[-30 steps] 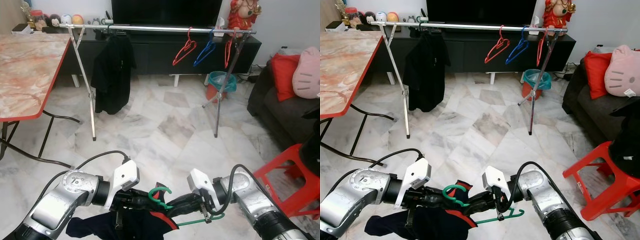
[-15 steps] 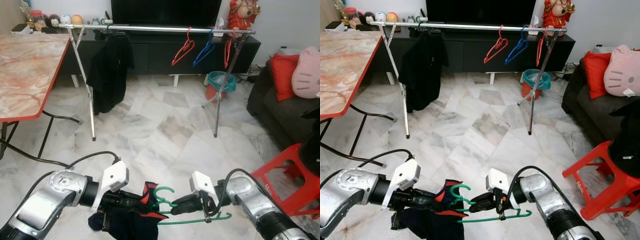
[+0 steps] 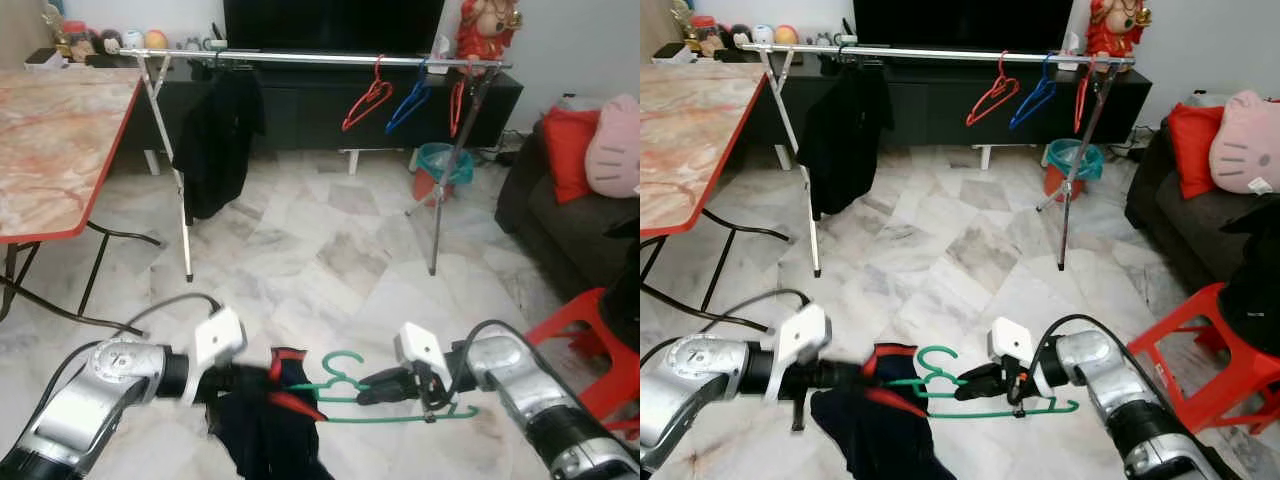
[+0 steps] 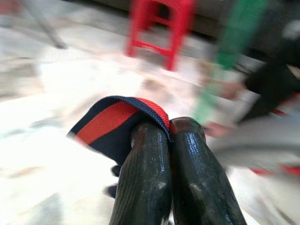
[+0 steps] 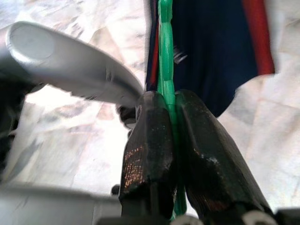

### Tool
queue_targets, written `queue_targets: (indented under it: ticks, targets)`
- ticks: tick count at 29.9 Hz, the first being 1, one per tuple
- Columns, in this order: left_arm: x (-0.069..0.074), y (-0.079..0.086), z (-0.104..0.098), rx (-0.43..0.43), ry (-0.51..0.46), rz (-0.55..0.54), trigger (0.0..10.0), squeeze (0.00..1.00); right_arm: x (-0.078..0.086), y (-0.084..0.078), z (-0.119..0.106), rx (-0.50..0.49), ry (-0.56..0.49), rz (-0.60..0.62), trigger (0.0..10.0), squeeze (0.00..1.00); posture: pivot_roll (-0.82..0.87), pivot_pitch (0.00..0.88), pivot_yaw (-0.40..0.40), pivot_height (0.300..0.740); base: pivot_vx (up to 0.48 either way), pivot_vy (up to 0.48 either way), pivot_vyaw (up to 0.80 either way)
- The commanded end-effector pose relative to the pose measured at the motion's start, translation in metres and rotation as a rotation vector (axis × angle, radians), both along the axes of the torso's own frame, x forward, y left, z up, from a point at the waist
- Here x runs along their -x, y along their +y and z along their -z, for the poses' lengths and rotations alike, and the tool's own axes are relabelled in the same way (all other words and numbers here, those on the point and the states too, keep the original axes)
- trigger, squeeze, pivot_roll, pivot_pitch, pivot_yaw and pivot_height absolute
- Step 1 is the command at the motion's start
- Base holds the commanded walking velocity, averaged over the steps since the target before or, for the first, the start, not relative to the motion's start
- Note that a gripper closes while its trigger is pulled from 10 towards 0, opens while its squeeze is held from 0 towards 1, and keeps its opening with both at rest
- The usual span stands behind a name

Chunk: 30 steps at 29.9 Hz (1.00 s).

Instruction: Hang hanger

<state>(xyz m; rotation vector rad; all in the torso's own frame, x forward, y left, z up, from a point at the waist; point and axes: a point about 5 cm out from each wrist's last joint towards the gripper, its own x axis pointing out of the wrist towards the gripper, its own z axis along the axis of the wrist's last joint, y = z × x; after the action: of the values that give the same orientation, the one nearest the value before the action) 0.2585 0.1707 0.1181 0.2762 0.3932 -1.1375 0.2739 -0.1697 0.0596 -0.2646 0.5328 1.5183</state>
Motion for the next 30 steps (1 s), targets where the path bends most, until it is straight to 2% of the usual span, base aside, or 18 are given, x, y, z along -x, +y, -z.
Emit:
queue_targets:
  ticks: [1,4,9,13,14,16,18,27,28,29,30]
  targets:
    - [-0.015,0.005,-0.014,0.006,-0.120,-0.081,0.0,0.00,0.006,-0.001,0.001,0.003,0.012,-0.033,0.0,0.00,-0.01,0.000,-0.084,0.740,0.000,0.000,0.00]
    - [-0.016,0.006,-0.015,0.018,-0.125,-0.092,0.0,0.00,0.007,0.000,0.003,0.008,0.009,-0.034,0.0,0.00,-0.01,0.000,-0.080,0.740,0.000,0.000,0.00]
    - [0.002,0.012,-0.012,0.020,-0.019,0.013,0.0,0.00,0.001,-0.006,0.006,0.076,-0.056,0.016,0.0,0.00,-0.02,0.000,-0.070,0.740,0.000,0.000,0.00]
    - [0.004,0.017,-0.010,0.005,-0.005,0.020,0.0,0.00,-0.003,-0.010,0.005,0.102,-0.085,0.057,0.0,0.00,-0.01,0.000,-0.068,0.740,0.000,0.000,0.00]
    - [0.011,0.022,-0.008,-0.017,0.025,0.047,0.0,0.00,-0.008,-0.016,0.003,0.128,-0.128,0.105,0.0,0.00,-0.01,0.000,-0.068,0.740,0.000,0.000,0.00]
    - [0.013,0.024,-0.007,-0.022,0.038,0.055,0.0,0.00,-0.010,-0.018,0.002,0.132,-0.142,0.130,0.0,0.00,-0.02,0.003,-0.065,0.740,0.000,0.000,0.00]
    - [0.009,0.027,-0.004,-0.049,0.017,0.011,0.0,0.00,-0.011,-0.024,-0.001,0.124,-0.136,0.145,0.0,0.00,-0.01,0.003,-0.062,0.740,0.000,0.000,0.00]
    - [-0.005,0.026,0.006,-0.075,-0.052,-0.114,0.0,0.00,-0.010,-0.030,-0.007,0.091,-0.113,0.140,0.0,0.00,-0.02,0.007,-0.058,0.740,0.000,0.000,0.00]
    - [-0.011,0.028,0.012,-0.075,-0.071,-0.182,0.0,0.00,-0.007,-0.029,-0.007,0.073,-0.098,0.124,0.0,0.00,-0.02,0.006,-0.057,0.740,0.000,0.000,0.00]
    - [-0.011,0.028,0.012,-0.075,-0.071,-0.182,0.0,0.00,-0.007,-0.029,-0.007,0.073,-0.098,0.124,0.0,0.00,-0.02,0.006,-0.057,0.740,0.000,0.000,0.00]
    - [-0.013,0.029,0.016,-0.057,-0.074,-0.231,0.0,0.00,-0.007,-0.030,-0.007,0.081,-0.114,0.126,0.0,0.00,-0.03,0.007,-0.054,0.740,0.000,0.000,0.00]
